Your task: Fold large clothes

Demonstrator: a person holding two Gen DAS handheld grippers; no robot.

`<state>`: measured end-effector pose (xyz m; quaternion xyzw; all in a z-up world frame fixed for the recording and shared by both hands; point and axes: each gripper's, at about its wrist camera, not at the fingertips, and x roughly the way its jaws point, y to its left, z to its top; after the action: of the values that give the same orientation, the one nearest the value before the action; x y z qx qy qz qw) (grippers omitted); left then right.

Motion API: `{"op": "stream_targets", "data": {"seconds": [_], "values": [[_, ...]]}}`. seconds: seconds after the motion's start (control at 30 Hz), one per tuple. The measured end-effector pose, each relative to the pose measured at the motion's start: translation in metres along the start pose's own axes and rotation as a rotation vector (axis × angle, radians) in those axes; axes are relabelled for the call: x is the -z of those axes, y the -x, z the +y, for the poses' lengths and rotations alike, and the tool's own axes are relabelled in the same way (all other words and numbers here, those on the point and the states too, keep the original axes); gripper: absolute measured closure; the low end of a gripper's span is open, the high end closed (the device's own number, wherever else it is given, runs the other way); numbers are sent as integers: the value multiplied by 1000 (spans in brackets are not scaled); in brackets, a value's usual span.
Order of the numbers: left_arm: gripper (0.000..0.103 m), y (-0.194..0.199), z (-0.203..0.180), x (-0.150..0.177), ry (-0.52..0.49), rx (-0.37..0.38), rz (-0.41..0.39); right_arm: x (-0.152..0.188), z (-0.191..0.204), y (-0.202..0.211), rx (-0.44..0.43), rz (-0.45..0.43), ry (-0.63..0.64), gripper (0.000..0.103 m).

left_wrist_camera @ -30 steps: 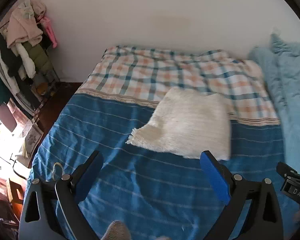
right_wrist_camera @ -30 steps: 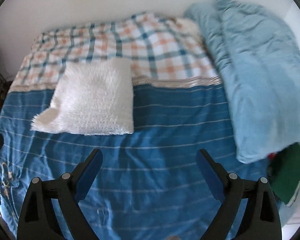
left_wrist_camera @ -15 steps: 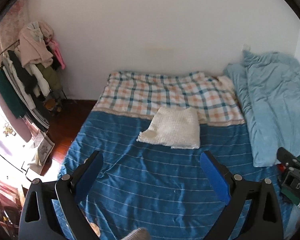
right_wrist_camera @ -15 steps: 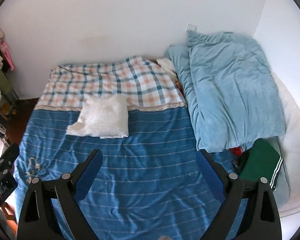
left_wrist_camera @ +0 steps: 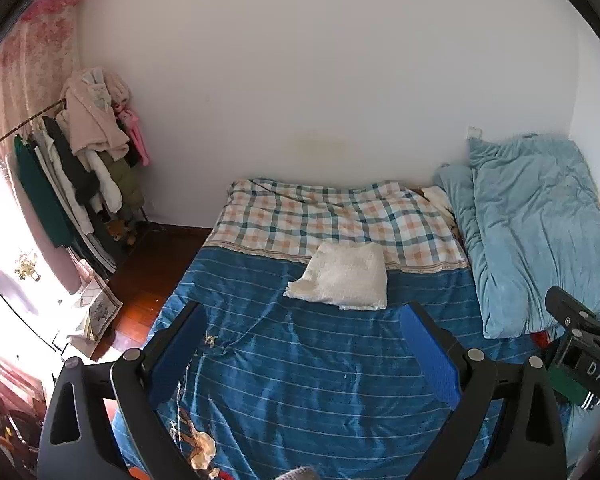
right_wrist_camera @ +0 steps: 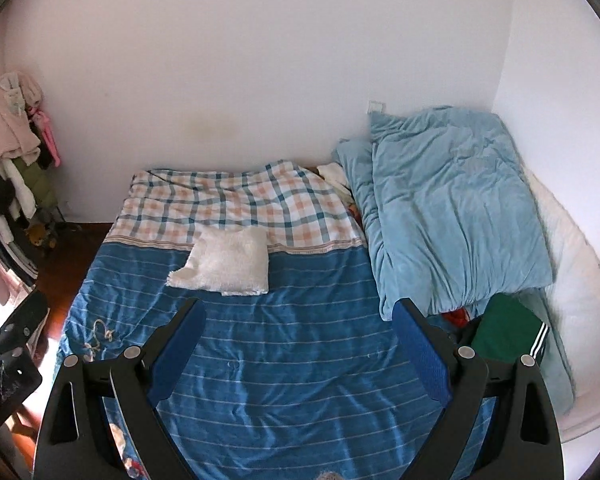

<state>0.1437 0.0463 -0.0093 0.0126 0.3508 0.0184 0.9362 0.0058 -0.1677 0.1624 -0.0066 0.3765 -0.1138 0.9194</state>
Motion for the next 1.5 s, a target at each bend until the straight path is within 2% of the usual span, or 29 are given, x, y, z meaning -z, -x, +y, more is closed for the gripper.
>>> {"op": "stream_targets", "data": {"seconds": [0.47,1.0,1.5], "values": [[4,30,7,11,31,-10,-43,11,10,38,-5,-58,37,4],[4,46,8,14,28,2,-55,17,6,48,-55,-54,44,4],[4,56,5,12,15,11,-67,21,2,51,-66,-55,41,4]]}}
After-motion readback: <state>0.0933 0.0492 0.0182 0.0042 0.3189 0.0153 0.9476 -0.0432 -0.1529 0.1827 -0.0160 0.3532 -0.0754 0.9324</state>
